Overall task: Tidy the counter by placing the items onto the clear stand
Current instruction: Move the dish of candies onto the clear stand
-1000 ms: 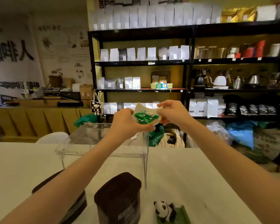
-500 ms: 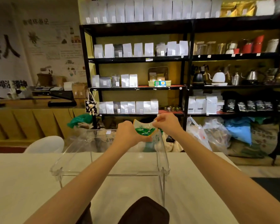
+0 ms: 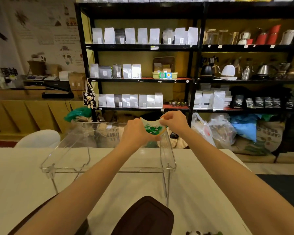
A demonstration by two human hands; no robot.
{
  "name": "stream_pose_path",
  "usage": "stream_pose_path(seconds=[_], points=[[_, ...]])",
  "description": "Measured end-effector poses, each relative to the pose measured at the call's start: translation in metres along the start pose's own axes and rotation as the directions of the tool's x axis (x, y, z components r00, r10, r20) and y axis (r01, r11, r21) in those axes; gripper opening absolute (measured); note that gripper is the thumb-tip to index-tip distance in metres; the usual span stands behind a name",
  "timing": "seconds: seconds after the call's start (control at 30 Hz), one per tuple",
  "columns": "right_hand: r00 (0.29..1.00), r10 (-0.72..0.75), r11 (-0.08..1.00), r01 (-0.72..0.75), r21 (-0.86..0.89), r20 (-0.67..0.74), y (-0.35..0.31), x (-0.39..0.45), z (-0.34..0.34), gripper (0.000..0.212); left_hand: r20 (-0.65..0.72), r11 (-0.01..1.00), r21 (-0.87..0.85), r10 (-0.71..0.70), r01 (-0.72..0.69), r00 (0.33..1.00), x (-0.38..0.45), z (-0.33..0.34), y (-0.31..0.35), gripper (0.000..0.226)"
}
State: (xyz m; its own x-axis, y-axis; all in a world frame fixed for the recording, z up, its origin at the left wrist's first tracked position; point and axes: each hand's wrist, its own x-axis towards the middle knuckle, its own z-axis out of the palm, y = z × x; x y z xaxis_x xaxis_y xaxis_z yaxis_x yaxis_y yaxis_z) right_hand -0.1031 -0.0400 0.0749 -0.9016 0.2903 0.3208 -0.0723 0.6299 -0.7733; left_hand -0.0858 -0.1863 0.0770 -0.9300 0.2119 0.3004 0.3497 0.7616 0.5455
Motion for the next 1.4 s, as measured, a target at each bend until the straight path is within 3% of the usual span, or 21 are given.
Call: stream_pose_path(seconds=[0.53, 0.77, 0.87, 0.93, 1.2, 1.4], points=[[1.000, 0.017, 1.000, -0.017, 0.010, 0.009, 0.000, -0.006, 0.004, 0.024, -0.013, 0.999, 0.050, 0.023, -0.022, 1.000, -0.009, 0.001, -0.001, 0.062], [0.997, -0.022, 0.998, 0.025, -0.052, 0.070, -0.001, -0.011, -0.005, 0.034, 0.155, 0.989, 0.150, -0.007, -0.017, 0.988, -0.013, -0.008, 0.007, 0.063], [0.991, -0.044, 0.990, 0.061, -0.127, 0.128, -0.007, -0.017, -0.022, 0.038, 0.276, 0.967, 0.247, -0.003, -0.068, 0.961, -0.015, -0.015, 0.014, 0.078], [0.988, -0.049, 0.983, 0.074, -0.170, 0.149, -0.012, -0.023, -0.038, 0.042, 0.311, 0.958, 0.257, 0.042, -0.126, 0.950, -0.022, -0.023, 0.022, 0.075], [0.974, -0.078, 0.929, 0.149, -0.340, 0.213, -0.017, -0.079, -0.104, 0.037, 0.328, 0.907, 0.298, 0.195, -0.297, 0.924, -0.080, -0.047, 0.065, 0.049], [0.969, -0.111, 0.882, 0.198, -0.428, 0.220, 0.022, -0.150, -0.122, 0.035, 0.306, 0.871, 0.273, 0.324, -0.408, 0.895, -0.139, -0.023, 0.084, 0.051]])
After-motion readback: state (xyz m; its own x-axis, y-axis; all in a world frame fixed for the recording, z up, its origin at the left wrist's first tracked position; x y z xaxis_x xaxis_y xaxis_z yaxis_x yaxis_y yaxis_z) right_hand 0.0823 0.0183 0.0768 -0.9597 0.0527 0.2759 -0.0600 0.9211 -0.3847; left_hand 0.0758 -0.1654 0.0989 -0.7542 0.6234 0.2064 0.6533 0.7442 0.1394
